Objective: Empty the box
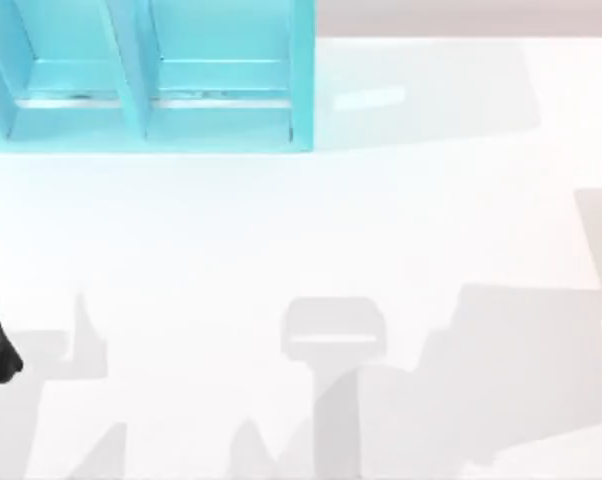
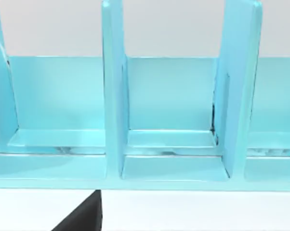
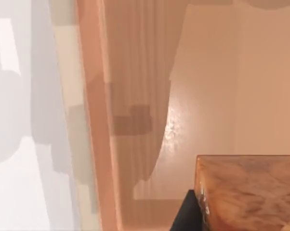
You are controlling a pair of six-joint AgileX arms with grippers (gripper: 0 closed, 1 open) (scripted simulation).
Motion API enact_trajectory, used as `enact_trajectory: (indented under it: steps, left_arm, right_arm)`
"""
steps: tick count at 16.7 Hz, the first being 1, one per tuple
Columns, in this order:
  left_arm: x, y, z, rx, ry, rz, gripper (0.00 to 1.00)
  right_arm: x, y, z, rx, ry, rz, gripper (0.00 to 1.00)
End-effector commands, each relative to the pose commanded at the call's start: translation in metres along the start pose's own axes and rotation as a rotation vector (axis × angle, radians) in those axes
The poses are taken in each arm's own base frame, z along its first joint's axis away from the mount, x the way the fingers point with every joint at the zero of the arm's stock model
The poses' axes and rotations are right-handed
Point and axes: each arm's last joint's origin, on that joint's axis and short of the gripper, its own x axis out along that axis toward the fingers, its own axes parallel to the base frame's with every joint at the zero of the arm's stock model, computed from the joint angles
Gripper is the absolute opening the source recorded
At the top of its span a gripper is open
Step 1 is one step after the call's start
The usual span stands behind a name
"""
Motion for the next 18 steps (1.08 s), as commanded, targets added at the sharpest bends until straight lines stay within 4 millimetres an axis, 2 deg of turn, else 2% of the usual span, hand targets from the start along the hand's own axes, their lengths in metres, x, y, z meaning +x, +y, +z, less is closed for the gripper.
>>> enact_trajectory:
  steps: [3, 6, 9, 11, 14, 16, 18]
  left_arm:
    - [0.000, 0.000, 0.000, 0.000, 0.000, 0.000, 1.00]
    - [0.000, 0.000, 0.000, 0.000, 0.000, 0.000, 1.00]
    - [0.000, 0.000, 0.000, 0.000, 0.000, 0.000, 1.00]
    - [0.000, 0.000, 0.000, 0.000, 0.000, 0.000, 1.00]
    - [0.000, 0.000, 0.000, 0.000, 0.000, 0.000, 1.00]
    - [0.000, 0.000, 0.000, 0.000, 0.000, 0.000, 1.00]
    - [0.000, 0.000, 0.000, 0.000, 0.000, 0.000, 1.00]
  right_arm:
    - [0.015, 0.063, 0.020, 0.013, 0.006, -0.003, 0.00]
    - [0.035, 0.146, 0.022, 0.008, 0.009, -0.022, 0.00]
    - [0.057, 0.229, -0.001, -0.015, 0.001, -0.044, 0.00]
    - [0.070, 0.272, -0.025, -0.024, -0.011, -0.049, 0.00]
    - [0.082, 0.308, -0.056, -0.026, -0.023, -0.046, 0.00]
    - [0.087, 0.318, -0.066, -0.026, -0.026, -0.044, 0.00]
    - [0.087, 0.319, -0.068, -0.026, -0.026, -0.044, 0.00]
